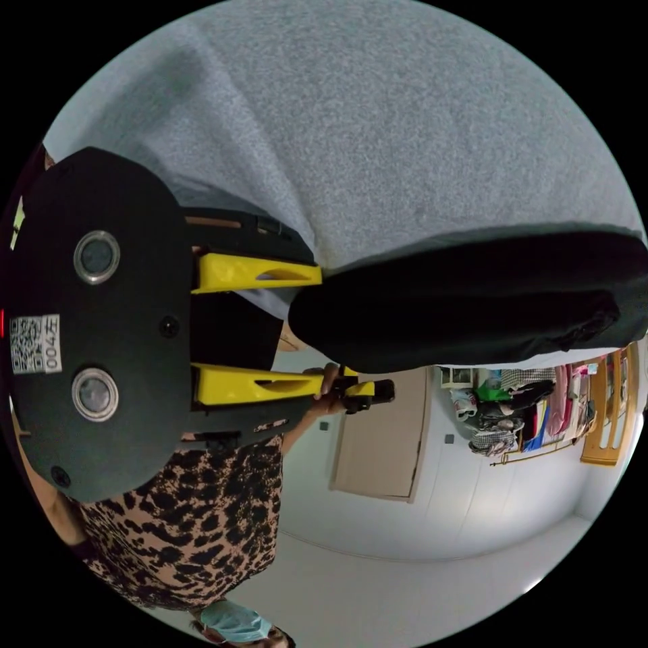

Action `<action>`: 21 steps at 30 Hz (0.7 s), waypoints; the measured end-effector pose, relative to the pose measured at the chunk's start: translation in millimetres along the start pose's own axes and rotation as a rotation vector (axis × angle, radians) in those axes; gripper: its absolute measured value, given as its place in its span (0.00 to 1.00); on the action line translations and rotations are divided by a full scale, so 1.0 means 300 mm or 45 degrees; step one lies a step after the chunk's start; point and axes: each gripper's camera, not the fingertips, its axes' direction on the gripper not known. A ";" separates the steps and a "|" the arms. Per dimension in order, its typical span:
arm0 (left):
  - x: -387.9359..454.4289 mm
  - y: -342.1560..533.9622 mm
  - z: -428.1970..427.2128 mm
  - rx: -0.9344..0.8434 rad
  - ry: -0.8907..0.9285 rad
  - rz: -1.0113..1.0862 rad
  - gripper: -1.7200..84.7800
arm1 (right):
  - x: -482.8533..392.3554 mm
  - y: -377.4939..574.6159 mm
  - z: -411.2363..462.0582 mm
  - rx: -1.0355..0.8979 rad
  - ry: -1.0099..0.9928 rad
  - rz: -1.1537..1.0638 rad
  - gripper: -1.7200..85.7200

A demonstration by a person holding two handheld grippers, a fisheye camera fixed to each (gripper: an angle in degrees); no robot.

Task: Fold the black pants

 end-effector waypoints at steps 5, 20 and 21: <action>-0.028 -0.040 -0.059 0.014 0.057 0.007 0.25 | -0.042 -0.061 0.053 -0.037 -0.099 0.112 0.14; -0.154 -0.212 -0.104 0.153 0.603 -0.110 0.28 | -0.294 -0.123 0.167 -0.006 -0.162 0.040 0.14; -0.156 -0.220 -0.105 0.158 0.601 -0.117 0.25 | -0.298 -0.122 0.176 0.000 -0.168 0.040 0.14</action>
